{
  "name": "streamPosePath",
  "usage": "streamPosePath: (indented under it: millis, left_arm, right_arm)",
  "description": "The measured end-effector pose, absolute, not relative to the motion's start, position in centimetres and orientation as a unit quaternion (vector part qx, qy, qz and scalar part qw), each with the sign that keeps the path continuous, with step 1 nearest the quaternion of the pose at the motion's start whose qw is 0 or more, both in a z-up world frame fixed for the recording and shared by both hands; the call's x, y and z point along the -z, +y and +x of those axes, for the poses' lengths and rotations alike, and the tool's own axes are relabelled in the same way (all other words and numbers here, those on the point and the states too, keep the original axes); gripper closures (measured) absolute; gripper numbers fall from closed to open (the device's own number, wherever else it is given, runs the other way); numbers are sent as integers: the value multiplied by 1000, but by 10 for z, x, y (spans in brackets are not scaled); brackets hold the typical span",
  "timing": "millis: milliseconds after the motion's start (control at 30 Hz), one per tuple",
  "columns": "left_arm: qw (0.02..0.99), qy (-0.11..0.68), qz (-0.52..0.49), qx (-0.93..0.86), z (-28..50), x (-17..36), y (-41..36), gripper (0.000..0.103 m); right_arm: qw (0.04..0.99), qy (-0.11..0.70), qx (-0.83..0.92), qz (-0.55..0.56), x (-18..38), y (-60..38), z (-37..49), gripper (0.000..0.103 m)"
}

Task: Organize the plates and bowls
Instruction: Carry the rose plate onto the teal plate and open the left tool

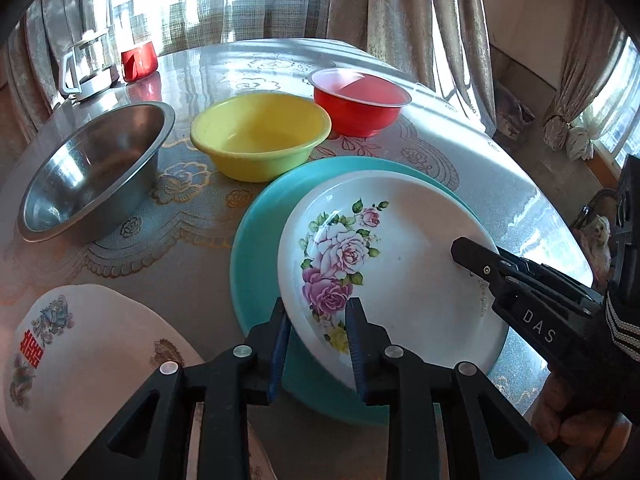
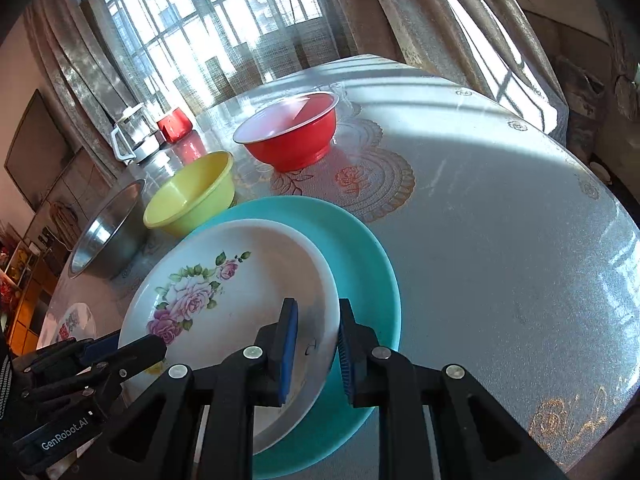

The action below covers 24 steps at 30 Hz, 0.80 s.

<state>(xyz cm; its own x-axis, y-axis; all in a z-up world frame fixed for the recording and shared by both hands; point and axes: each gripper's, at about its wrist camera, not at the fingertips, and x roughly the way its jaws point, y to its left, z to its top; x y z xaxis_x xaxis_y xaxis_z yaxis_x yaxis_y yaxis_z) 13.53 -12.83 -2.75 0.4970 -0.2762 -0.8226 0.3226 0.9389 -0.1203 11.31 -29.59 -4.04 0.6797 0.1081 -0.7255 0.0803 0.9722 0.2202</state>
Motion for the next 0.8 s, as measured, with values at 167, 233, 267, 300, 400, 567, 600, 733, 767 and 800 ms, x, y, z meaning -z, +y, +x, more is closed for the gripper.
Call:
streamPosePath:
  millis: [167, 233, 267, 300, 400, 567, 600, 733, 767, 800]
  left_arm:
    - [866, 472, 19, 164, 140, 29, -130, 75]
    - [867, 471, 18, 158, 140, 28, -130, 75]
    - [869, 469, 20, 156, 140, 28, -131, 73]
    - [870, 467, 22, 155, 139, 28, -131, 73]
    - [872, 463, 21, 154, 137, 28, -130, 71]
    - [881, 449, 27, 148, 131, 25, -125, 69]
    - [882, 446, 26, 147, 130, 24, -123, 69]
    - [891, 431, 28, 142, 123, 19, -118, 68]
    - [893, 426, 30, 141, 121, 17, -117, 68]
    - [896, 421, 31, 139, 118, 15, -116, 68]
  right_arm:
    - [917, 387, 6, 97, 40, -296, 117, 85]
    - [917, 386, 8, 98, 39, -297, 119, 85]
    - [917, 386, 8, 98, 39, -297, 119, 85]
    - [917, 385, 7, 99, 39, -297, 119, 84]
    - [916, 388, 4, 99, 40, -296, 118, 81]
    - [916, 388, 1, 99, 40, -291, 115, 72]
    - [916, 388, 2, 99, 40, -291, 114, 71]
    - [916, 388, 2, 105, 39, -290, 111, 68]
    - [915, 388, 3, 107, 39, -289, 110, 68]
    - [915, 388, 4, 109, 39, -289, 109, 67]
